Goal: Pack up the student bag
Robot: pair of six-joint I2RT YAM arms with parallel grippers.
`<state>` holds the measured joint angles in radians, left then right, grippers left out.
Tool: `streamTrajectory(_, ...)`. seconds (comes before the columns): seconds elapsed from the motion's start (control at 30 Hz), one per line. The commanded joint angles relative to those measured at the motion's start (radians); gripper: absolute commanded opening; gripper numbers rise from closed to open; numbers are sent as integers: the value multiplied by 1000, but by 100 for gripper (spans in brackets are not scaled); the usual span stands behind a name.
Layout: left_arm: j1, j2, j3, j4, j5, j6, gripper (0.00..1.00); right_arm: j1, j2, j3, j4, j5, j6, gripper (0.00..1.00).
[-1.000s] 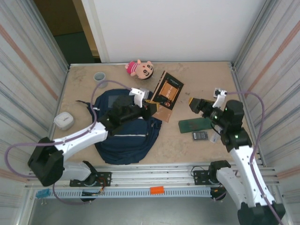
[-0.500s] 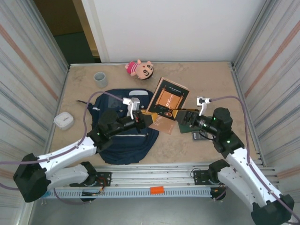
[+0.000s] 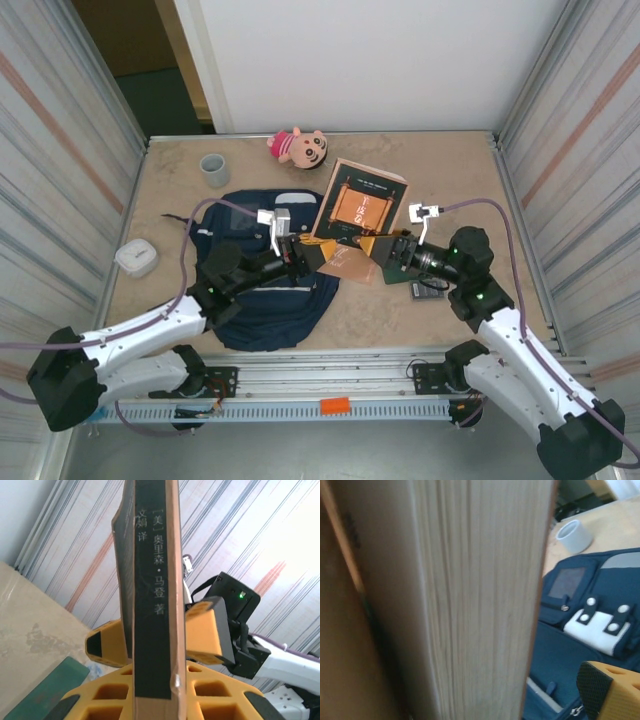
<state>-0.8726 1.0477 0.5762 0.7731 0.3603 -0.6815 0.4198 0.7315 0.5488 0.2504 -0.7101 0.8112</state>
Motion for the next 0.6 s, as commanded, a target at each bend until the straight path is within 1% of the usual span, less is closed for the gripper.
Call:
streamTrajectory(0.0, -8, 18, 36, 155, 28, -25, 3, 7, -38, -11, 67, -97, 38, 99)
streamTrajectory(0.07, -7, 35, 50, 155, 29, -24, 3, 8, -60, -12, 68, -105, 39, 99)
streamTrajectory(0.17, -8, 44, 52, 132, -9, -13, 3, 8, -90, -12, 77, -126, 40, 100)
streamTrajectory(0.23, -7, 44, 51, 122, -33, -5, 3, 9, -106, -6, 84, -139, 37, 97)
streamTrajectory(0.3, -7, 42, 52, 100, -49, 8, 3, 13, -119, 1, 84, -141, 31, 92)
streamTrajectory(0.47, -7, 34, 47, 35, -102, 34, 3, 14, -133, 23, 45, -104, -6, 71)
streamTrajectory(0.53, -8, 38, 47, 23, -101, 38, 3, 15, -122, 31, 39, -85, -8, 64)
streamTrajectory(0.57, -7, 41, 49, 19, -95, 39, 3, 15, -114, 34, 38, -77, -8, 61)
